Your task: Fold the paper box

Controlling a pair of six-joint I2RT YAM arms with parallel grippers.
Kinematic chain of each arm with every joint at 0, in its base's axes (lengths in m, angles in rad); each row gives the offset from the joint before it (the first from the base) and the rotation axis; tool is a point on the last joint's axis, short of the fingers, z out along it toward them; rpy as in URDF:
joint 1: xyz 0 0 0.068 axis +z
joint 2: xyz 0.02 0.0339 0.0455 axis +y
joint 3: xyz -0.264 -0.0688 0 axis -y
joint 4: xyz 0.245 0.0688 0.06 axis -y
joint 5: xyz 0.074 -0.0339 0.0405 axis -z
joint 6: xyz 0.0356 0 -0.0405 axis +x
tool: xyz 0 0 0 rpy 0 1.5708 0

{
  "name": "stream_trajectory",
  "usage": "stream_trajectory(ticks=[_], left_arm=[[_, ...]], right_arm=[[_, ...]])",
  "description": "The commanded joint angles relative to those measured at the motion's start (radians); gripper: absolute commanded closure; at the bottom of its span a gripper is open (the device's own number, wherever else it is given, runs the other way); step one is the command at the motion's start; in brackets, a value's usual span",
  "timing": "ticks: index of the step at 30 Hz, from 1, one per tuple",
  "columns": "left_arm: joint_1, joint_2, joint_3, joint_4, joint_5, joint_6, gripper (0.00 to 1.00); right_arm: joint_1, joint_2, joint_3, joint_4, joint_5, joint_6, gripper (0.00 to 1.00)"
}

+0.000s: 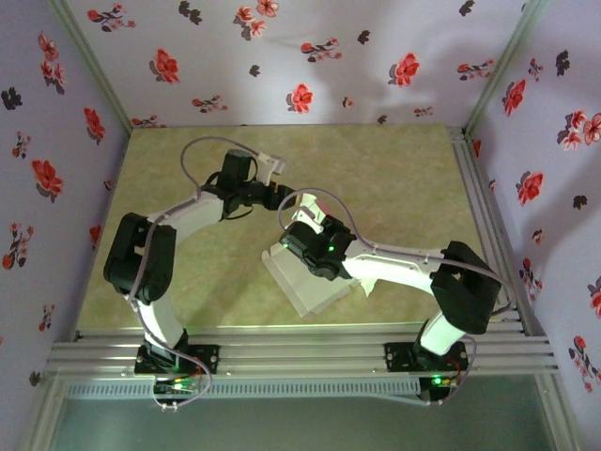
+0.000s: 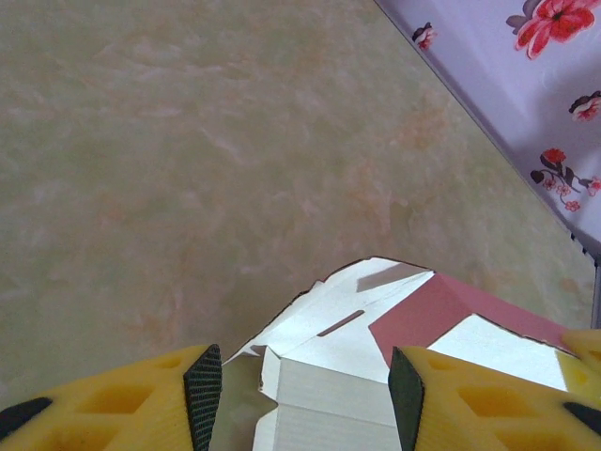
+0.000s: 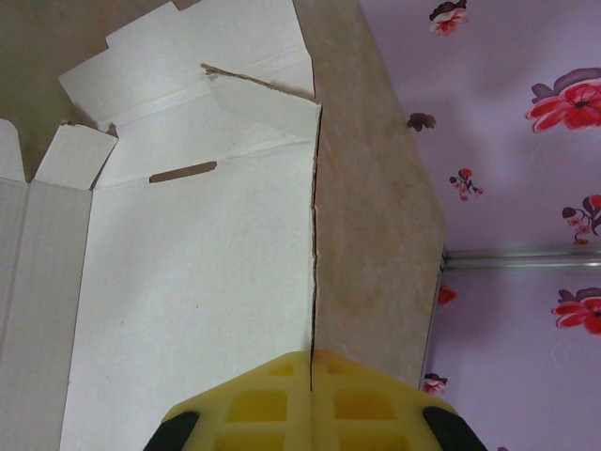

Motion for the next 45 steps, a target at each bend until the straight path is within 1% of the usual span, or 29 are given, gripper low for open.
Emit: stream_trajectory(ticks=[1, 6, 10, 14, 18, 24, 29, 35, 38, 40, 45], left_arm=[[0.009, 0.029, -0.014, 0.08, 0.047, 0.051, 0.47], [0.009, 0.077, -0.011, 0.13, 0.127, 0.047, 0.47], [0.01, 0.109, -0.013, 0.159, 0.202, 0.072, 0.48], [0.012, 0.131, -0.004, 0.15, 0.214, 0.087, 0.5], [0.012, 0.15, 0.006, 0.144, 0.237, 0.088, 0.56], [0.012, 0.164, 0.022, 0.105, 0.235, 0.113, 0.59], [0.017, 0.162, 0.029, 0.087, 0.157, 0.134, 0.54], [0.023, 0.17, 0.043, 0.09, 0.132, 0.133, 0.49], [0.024, 0.182, 0.063, 0.081, 0.136, 0.134, 0.46], [0.024, 0.198, 0.087, 0.063, 0.162, 0.139, 0.46], [0.025, 0.229, 0.127, 0.043, 0.223, 0.143, 0.46]], right_arm=[[0.0, 0.002, -0.026, 0.008, -0.026, -0.006, 1.0], [-0.007, -0.004, -0.017, -0.001, -0.039, -0.004, 1.0], [-0.016, -0.005, -0.018, -0.004, -0.057, 0.0, 1.0], [-0.019, -0.009, -0.02, -0.01, -0.071, 0.005, 1.0], [-0.023, -0.01, -0.02, -0.016, -0.078, 0.006, 1.0], [-0.027, -0.011, -0.019, -0.025, -0.089, 0.014, 1.0], [-0.028, -0.014, -0.022, -0.031, -0.094, 0.017, 1.0], [-0.029, -0.02, -0.023, -0.036, -0.096, 0.02, 1.0], [-0.03, -0.021, -0.025, -0.038, -0.096, 0.022, 1.0], [-0.03, -0.021, -0.024, -0.039, -0.097, 0.02, 1.0], [-0.033, -0.023, -0.026, -0.04, -0.097, 0.02, 1.0]])
